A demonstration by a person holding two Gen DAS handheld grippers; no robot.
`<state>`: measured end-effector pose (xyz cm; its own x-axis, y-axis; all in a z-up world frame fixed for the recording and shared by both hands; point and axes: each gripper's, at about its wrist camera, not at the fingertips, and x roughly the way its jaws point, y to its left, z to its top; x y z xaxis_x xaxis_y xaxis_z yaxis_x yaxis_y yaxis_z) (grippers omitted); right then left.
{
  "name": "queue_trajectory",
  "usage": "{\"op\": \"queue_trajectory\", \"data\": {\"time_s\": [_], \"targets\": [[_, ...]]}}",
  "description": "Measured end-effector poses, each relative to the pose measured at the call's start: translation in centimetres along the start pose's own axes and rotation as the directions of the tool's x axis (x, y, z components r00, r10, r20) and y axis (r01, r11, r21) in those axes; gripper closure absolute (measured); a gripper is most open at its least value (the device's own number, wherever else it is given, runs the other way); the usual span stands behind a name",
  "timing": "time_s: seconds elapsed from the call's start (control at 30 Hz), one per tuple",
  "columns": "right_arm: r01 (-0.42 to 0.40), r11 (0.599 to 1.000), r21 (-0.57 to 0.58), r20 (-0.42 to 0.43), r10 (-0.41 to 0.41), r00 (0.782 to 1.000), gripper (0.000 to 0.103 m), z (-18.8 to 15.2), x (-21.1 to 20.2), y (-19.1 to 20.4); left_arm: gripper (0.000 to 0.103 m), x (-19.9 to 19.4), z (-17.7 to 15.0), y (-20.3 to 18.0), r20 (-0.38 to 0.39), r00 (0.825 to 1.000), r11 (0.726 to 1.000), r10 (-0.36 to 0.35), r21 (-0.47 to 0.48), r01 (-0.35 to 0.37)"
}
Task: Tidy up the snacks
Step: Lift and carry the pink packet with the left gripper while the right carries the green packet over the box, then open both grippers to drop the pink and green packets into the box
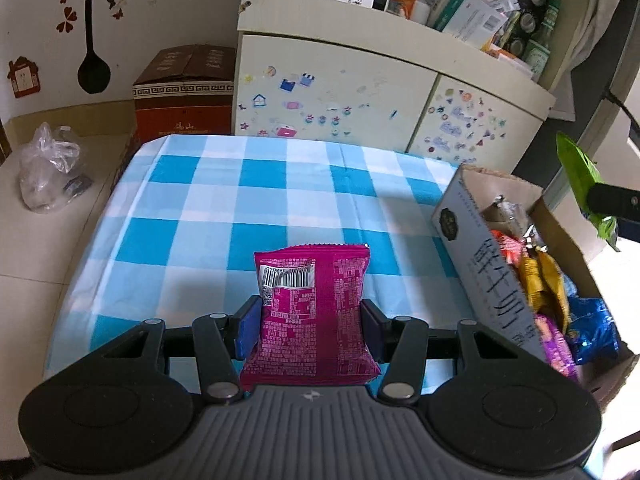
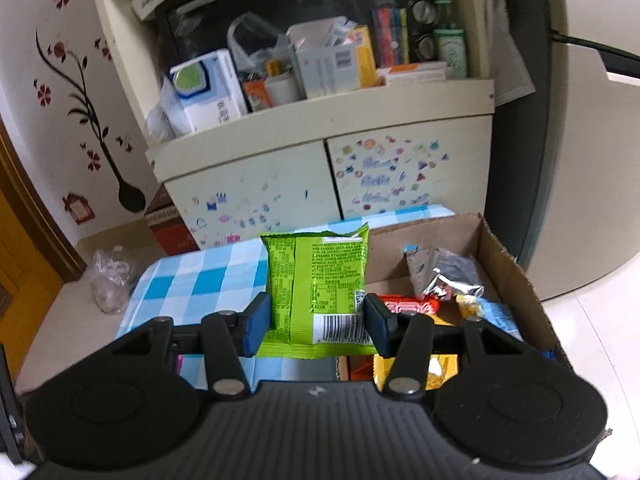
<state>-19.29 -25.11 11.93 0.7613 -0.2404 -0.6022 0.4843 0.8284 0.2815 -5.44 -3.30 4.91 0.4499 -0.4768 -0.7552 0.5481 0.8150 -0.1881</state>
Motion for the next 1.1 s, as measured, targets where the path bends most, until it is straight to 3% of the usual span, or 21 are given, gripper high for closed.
{"op": "queue_trajectory", "data": {"time_s": [0.2,0.57,0.87,1.1], "targets": [[0.012,0.999,0.054,0.047,-0.014,0.999,0.052,0.7,-1.6,-2.4,0.046,-1.1,0.4,-2.2,0.015,0.999,0.999,-0.047,-0.019,0.048],[0.031,0.972,0.234,0.120,-0.061,0.991,0.052,1.7,-4.3,-9.1,0.046,-2.4,2.1,-9.4,0.048,0.987,0.987,-0.153,0.048,0.151],[0.033,0.940,0.339,0.095,-0.070,0.993,0.052,1.3,-4.0,-11.5,0.046,-1.6,2.4,-15.3,0.031,0.973,0.968,-0.227,0.115,0.222],[0.028,0.932,0.361,0.079,-0.060,0.995,0.051,1.2,-3.5,-11.9,0.046,-0.6,1.8,-18.0,0.002,0.970,0.959,-0.241,0.156,0.238]]}}
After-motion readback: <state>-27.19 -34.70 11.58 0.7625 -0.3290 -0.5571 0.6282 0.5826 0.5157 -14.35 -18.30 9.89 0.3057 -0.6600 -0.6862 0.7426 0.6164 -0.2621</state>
